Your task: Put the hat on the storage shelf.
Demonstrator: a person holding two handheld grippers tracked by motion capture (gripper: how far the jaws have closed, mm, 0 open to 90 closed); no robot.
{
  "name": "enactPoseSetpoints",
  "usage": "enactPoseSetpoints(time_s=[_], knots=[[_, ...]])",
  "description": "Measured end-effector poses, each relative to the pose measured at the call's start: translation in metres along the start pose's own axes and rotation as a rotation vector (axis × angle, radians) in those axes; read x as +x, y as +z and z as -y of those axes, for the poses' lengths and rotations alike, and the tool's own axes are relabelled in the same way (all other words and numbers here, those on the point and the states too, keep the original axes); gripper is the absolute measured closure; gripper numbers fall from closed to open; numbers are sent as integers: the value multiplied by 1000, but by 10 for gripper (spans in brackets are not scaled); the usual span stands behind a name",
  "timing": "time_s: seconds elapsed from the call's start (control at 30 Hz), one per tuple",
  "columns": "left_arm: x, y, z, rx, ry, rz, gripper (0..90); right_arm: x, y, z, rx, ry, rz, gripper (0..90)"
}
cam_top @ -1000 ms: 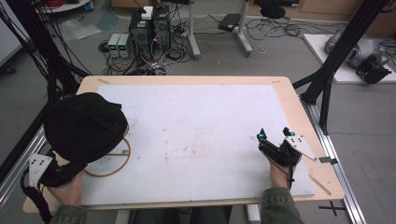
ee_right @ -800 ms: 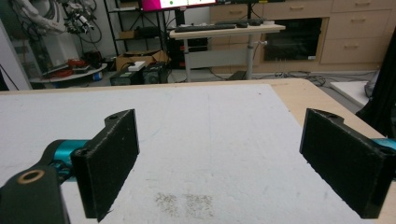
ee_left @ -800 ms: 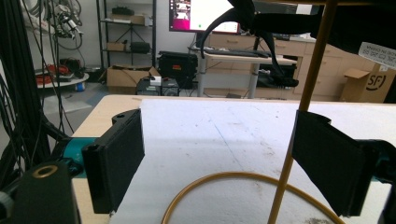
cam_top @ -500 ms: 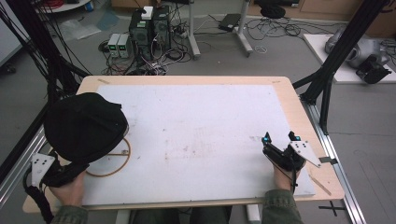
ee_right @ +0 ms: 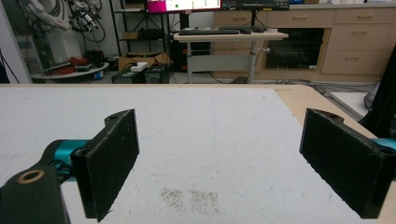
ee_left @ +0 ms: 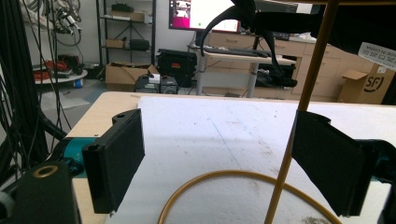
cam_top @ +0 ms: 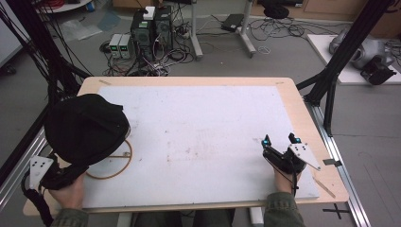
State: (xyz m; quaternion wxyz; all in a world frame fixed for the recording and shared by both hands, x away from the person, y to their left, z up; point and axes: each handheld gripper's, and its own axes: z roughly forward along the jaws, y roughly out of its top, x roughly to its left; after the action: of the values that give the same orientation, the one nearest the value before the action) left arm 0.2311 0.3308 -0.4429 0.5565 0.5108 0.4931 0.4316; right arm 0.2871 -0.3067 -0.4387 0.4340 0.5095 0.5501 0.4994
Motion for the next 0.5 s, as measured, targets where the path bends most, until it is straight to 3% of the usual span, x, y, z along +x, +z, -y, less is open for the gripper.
enactPoseSetpoints(time_s=[0.5], knots=[[1, 0, 0, 1, -4, 3, 181, 2, 1, 2, 14, -13, -18, 110]])
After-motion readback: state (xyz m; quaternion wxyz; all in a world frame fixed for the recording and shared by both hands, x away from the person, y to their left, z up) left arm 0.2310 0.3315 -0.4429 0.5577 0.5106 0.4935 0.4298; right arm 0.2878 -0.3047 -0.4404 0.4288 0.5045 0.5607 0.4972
